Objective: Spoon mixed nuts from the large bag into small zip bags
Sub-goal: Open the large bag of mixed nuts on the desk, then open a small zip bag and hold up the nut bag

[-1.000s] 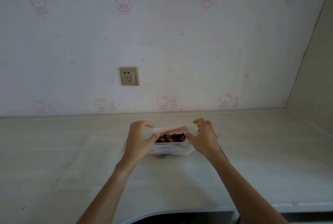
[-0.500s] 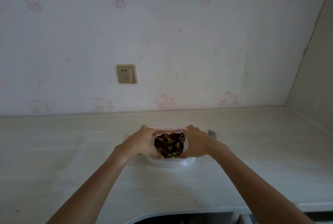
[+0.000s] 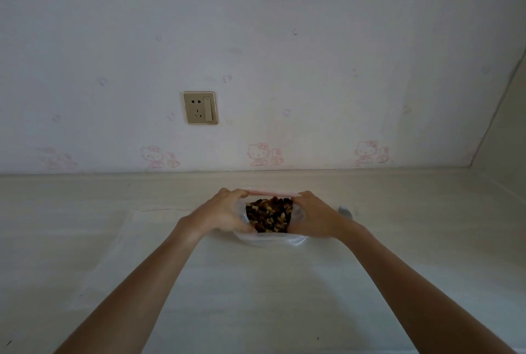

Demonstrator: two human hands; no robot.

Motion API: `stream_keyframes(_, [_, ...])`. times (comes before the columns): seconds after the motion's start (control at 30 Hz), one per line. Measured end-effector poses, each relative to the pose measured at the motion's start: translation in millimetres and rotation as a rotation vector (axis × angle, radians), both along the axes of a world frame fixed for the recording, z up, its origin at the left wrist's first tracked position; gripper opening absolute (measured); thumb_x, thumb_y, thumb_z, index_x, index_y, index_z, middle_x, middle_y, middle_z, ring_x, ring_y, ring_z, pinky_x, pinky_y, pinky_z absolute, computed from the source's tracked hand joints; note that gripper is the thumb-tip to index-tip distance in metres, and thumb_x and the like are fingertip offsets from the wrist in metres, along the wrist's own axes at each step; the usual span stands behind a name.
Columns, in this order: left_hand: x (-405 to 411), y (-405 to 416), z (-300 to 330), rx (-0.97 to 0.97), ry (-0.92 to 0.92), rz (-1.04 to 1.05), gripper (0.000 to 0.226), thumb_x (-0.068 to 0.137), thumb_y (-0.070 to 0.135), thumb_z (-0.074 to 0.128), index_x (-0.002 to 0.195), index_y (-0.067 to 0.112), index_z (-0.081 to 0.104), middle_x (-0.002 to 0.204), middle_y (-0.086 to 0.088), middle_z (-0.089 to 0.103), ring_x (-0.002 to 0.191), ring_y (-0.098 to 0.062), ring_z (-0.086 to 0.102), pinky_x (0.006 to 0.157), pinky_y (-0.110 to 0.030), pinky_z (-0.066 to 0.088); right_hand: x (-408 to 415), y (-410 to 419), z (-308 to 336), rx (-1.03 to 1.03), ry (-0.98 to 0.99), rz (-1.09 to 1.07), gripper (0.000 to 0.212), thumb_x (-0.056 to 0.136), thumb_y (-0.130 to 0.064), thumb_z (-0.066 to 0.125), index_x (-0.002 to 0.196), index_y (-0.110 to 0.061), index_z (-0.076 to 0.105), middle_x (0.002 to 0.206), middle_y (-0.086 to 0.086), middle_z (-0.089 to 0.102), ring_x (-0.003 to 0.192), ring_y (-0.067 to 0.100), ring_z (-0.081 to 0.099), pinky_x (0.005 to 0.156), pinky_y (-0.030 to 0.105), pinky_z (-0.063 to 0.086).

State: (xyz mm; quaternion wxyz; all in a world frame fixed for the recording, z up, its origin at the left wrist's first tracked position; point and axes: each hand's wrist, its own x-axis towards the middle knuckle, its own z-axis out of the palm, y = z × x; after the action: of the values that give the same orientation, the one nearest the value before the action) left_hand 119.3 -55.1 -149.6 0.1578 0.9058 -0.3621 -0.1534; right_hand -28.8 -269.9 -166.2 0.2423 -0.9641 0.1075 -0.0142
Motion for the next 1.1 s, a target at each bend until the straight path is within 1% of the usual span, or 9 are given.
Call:
stream_keyframes(0.17, [14.8, -5.2, -0.5, -0.073, -0.039, 0.004, 0.106, 0.071, 0.055, 0.088, 0.158, 0.029, 0.034, 0.156, -0.006, 0.038, 0.146, -0.024, 0.036, 0.107, -0.029, 0.034, 19.7, -5.0, -1.7, -0.003, -0.016, -0.053, 0.062, 0.087, -0.035, 0.073, 0.141, -0.017, 0.051, 0.143, 0.006, 0.045, 0.129, 0.024, 0.048, 0.107, 0.043, 0.047])
stream_keyframes(0.27, [9.4, -3.5, 1.7, -0.111, -0.082, -0.026, 0.096, 0.077, 0.05, 0.086, 0.156, 0.022, 0.04, 0.155, -0.008, 0.043, 0.145, -0.027, 0.039, 0.108, -0.03, 0.035, 21.8, -4.4, 1.9, 0.005, -0.034, -0.075, 0.062, 0.086, -0.031, 0.076, 0.142, -0.015, 0.053, 0.147, 0.008, 0.04, 0.132, 0.026, 0.046, 0.106, 0.032, 0.044])
stream_keyframes(0.37, [-3.4, 5.6, 5.0, -0.26, -0.135, -0.082, 0.068, 0.081, 0.039, 0.086, 0.139, 0.018, 0.06, 0.129, 0.007, 0.06, 0.132, -0.023, 0.051, 0.096, -0.013, 0.039, 10.1, 0.0, 7.8, 0.005, -0.177, -0.12, 0.053, 0.093, -0.03, 0.071, 0.142, -0.017, 0.055, 0.158, 0.001, 0.033, 0.14, 0.022, 0.041, 0.106, 0.026, 0.035])
stream_keyframes(0.43, [-14.3, 18.5, 8.3, -0.388, -0.168, -0.078, 0.053, 0.082, 0.032, 0.086, 0.13, 0.019, 0.066, 0.115, 0.02, 0.054, 0.123, -0.014, 0.052, 0.093, -0.004, 0.035, -4.7, 8.2, 10.9, -0.014, -0.348, -0.157, 0.037, 0.097, -0.031, 0.066, 0.132, -0.02, 0.063, 0.152, -0.002, 0.043, 0.131, 0.018, 0.051, 0.101, 0.021, 0.036])
stream_keyframes(0.5, [-23.8, 33.6, 11.0, -0.468, -0.174, -0.024, 0.048, 0.085, 0.03, 0.083, 0.13, 0.023, 0.064, 0.125, 0.013, 0.052, 0.121, -0.009, 0.051, 0.101, -0.02, 0.04, -22.6, 22.6, 10.7, 0.007, -0.501, -0.188, 0.021, 0.098, -0.029, 0.064, 0.117, -0.023, 0.069, 0.133, -0.006, 0.057, 0.111, 0.012, 0.06, 0.084, 0.011, 0.04])
stream_keyframes(0.57, [-32.2, 51.0, 9.5, -0.582, -0.161, 0.037, 0.038, 0.087, 0.026, 0.082, 0.122, 0.025, 0.068, 0.128, 0.01, 0.059, 0.116, -0.006, 0.057, 0.094, -0.027, 0.048, -40.6, 41.3, 7.7, 0.039, -0.586, -0.162, 0.01, 0.098, -0.026, 0.064, 0.105, -0.024, 0.07, 0.113, -0.009, 0.063, 0.095, 0.007, 0.062, 0.073, 0.007, 0.041])
stream_keyframes(0.77, [-49.5, 107.4, -12.5, -0.751, -0.248, 0.138, 0.02, 0.089, 0.02, 0.08, 0.097, 0.036, 0.072, 0.103, 0.02, 0.073, 0.096, 0.004, 0.068, 0.08, -0.024, 0.054, -65.3, 78.8, -16.7, -0.088, -0.505, 0.065, 0.017, 0.097, -0.028, 0.065, 0.111, -0.02, 0.071, 0.108, -0.009, 0.063, 0.092, 0.01, 0.061, 0.078, 0.022, 0.046])
stream_keyframes(0.93, [-33.6, 153.9, -25.4, -0.535, -0.498, 0.365, 0.018, 0.098, 0.028, 0.068, 0.113, 0.02, 0.073, 0.118, 0.002, 0.073, 0.114, -0.022, 0.065, 0.099, -0.041, 0.05, -64.6, 89.5, -30.6, -0.21, -0.473, 0.188, 0.018, 0.098, -0.029, 0.062, 0.105, -0.016, 0.071, 0.107, -0.001, 0.066, 0.096, 0.021, 0.057, 0.087, 0.039, 0.049])
stream_keyframes(1.1, [-28.7, 167.5, -43.8, -0.273, -0.434, 0.468, 0.038, 0.096, 0.043, 0.068, 0.123, 0.016, 0.072, 0.129, -0.008, 0.07, 0.123, -0.032, 0.061, 0.101, -0.041, 0.048, -65.9, 88.6, -31.3, -0.197, -0.472, 0.175, 0.016, 0.096, -0.028, 0.067, 0.106, -0.016, 0.072, 0.107, -0.002, 0.067, 0.096, 0.022, 0.057, 0.088, 0.04, 0.05])
